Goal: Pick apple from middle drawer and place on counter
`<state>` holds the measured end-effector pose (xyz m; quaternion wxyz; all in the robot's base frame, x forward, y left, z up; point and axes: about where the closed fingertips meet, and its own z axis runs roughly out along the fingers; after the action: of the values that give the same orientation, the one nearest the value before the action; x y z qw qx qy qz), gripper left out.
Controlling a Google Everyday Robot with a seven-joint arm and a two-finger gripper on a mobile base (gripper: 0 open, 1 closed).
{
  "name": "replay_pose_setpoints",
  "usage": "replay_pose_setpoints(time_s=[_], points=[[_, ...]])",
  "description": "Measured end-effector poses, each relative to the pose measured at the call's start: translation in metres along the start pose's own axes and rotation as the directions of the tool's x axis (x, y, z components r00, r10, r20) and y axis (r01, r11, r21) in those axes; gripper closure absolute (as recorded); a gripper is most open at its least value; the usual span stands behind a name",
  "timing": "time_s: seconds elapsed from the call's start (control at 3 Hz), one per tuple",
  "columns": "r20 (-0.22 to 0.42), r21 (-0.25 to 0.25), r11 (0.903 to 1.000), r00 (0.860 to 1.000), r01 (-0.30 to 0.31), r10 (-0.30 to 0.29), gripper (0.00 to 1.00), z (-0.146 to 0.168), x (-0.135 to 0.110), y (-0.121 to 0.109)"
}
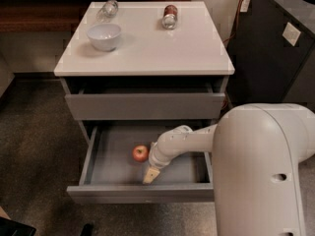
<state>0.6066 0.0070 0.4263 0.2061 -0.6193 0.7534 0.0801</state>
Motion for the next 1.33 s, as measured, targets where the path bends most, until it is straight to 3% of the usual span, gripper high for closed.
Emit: replay_pose_setpoints(time_s=[0.67,1.33], points=[[0.038,0.028,0.9989,0.999,-0.037,0.036,0.0,0.004,0.002,-0.029],[0.122,-0.014,0.9987,0.991,-0.049,0.051,0.0,0.031,-0.013,-0.068]])
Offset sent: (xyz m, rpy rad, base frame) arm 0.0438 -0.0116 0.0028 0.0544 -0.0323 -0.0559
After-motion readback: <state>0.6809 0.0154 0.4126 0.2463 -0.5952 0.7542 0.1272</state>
